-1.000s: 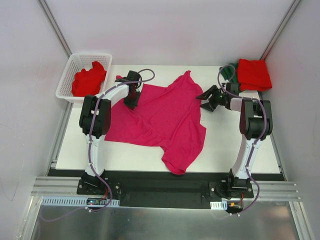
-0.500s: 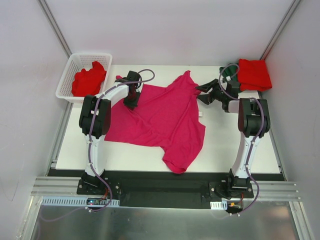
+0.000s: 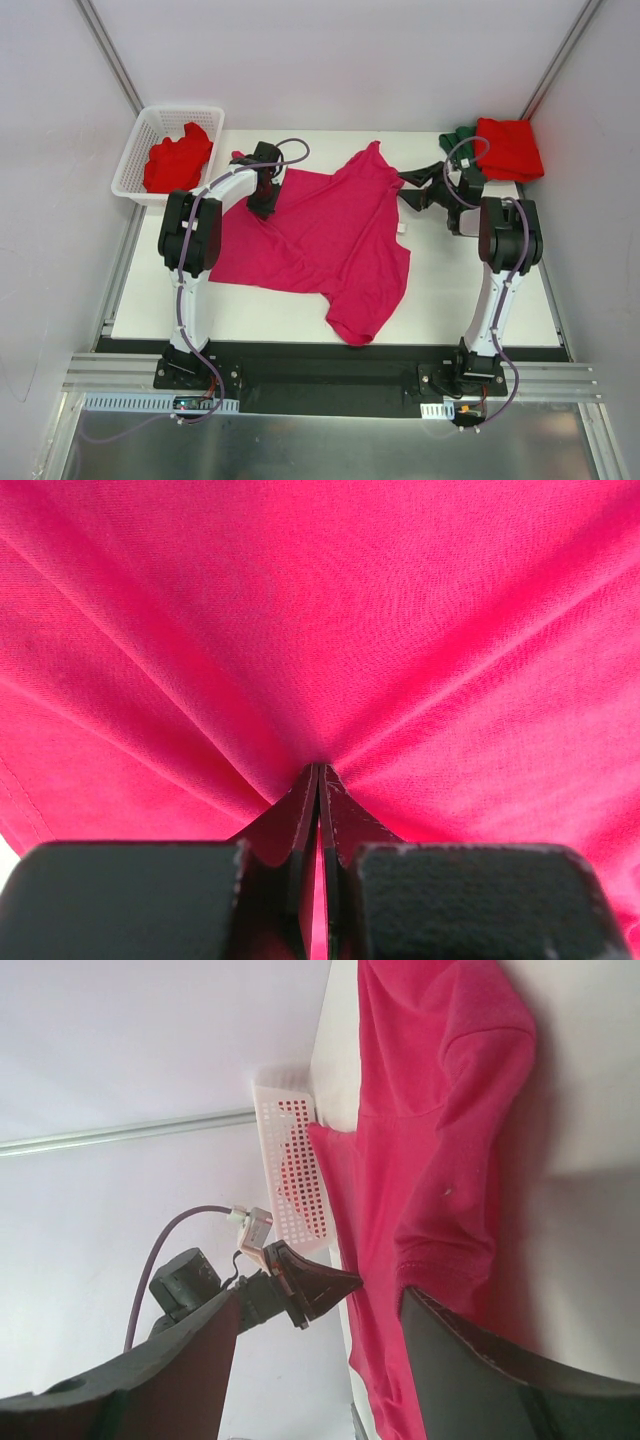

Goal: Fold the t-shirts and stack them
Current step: Flatten out the tshirt

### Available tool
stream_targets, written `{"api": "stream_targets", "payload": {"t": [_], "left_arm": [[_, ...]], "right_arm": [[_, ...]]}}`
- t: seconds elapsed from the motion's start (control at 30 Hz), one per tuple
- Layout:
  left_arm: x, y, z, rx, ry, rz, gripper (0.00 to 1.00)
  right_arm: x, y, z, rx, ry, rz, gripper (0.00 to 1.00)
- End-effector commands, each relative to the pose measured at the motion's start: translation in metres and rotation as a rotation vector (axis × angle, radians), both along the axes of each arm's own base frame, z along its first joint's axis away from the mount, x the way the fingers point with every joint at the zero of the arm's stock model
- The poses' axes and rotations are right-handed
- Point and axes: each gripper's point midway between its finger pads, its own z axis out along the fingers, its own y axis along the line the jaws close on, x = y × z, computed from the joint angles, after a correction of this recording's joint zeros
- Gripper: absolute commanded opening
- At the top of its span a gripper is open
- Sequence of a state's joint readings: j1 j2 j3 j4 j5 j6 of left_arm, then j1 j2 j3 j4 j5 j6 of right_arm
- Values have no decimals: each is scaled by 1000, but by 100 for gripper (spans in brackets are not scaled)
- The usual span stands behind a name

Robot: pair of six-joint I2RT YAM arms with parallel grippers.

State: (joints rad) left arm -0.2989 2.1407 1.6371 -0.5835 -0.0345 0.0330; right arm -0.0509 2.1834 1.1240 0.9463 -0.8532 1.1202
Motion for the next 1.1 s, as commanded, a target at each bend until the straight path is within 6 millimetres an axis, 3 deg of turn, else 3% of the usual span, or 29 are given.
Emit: {"api": "stream_targets", "payload": {"t": [0.0, 0.23, 0.4, 0.57, 0.6, 0.67, 0.87, 1.0, 1.07], "left_arm": [[-9, 7, 16, -8, 7, 23, 0], [-10, 8, 19, -8, 4, 26, 0], [-11, 7, 20, -13, 4, 27, 0], [-11, 6, 23, -25, -2, 32, 0], [-11, 4, 27, -35, -9, 33, 0], [-9, 1, 31, -48, -22, 28, 0], [3, -7, 55, -97, -116, 18, 0], [6, -9, 59, -105, -125, 13, 0], [5, -10, 57, -109, -119, 11, 0]], "right_arm": [[3, -23, 64, -18, -196, -64, 68], [-6, -47, 77, -114, -228, -151, 67], [-15, -57, 63, -280, -184, -179, 68], [-29, -63, 63, -467, -140, -156, 68], [-40, -60, 55, -506, -67, -130, 68], [-50, -64, 59, -624, -82, -133, 68], [-97, -60, 44, -801, 32, -79, 69], [-136, -59, 29, -812, 122, -34, 69], [-158, -55, 9, -799, 180, -4, 69]]}}
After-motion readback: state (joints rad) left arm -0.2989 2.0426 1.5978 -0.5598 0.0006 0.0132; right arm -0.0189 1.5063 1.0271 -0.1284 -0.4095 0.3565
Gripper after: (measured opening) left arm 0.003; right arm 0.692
